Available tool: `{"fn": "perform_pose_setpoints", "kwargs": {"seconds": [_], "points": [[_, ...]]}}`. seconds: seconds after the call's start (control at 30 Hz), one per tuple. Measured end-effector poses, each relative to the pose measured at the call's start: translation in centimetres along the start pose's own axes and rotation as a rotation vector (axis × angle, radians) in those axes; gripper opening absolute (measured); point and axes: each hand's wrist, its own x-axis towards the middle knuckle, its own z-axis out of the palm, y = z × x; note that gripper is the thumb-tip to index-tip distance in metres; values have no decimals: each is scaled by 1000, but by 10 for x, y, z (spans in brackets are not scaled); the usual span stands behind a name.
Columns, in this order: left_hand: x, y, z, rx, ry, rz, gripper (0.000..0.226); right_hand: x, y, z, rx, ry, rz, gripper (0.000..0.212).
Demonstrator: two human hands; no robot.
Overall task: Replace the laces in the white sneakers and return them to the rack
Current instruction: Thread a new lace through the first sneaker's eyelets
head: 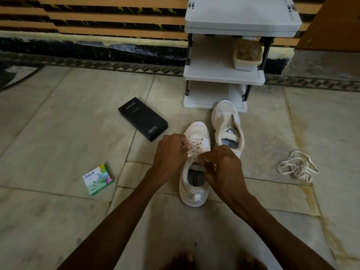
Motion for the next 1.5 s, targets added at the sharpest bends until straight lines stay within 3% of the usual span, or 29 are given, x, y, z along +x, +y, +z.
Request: {"fn": "perform_pose_setpoints", "kwargs": {"seconds": [0.13,0.23,0.33,0.43,0.57,0.77,1.1,1.17,1.23,1.33,1.4,1.5], "points": [[0,-16,0,267,-3,-4,17,-20,15,0,-12,-58,152,21],[1,-17,2,307,2,-4,18,-28,21,-3,-30,-50,162,21],[7,-16,3,83,-12,-88,6,-22,23,-9,55,-74,195,14],[8,-18,-1,-300,-45,-190,3,-11,25,-16,358,-110,313,2],[0,-12,-14,-712,-152,-230,8,2,16,-18,699,-122,506,9],[-5,-6,-11,-780,-194,-272,17,15,2,-9,955,-193,639,26],[-10,-9,-3,-1093,-391,-333,25,18,-1,-2,1028,-229,864,36],[-6,-8,-3,-941,-377,-285,30,19,-2,-3,950,-271,833,38],[-2,-8,-3,-537,-278,-173,35,17,-1,-5,866,-292,748,41],[2,-11,0,35,-117,201,34,13,4,-7,779,-263,639,42],[3,-16,1,165,-95,377,27,11,9,-4,678,-245,593,43],[6,-25,4,248,-66,491,25,7,17,5,415,-228,474,45]]}}
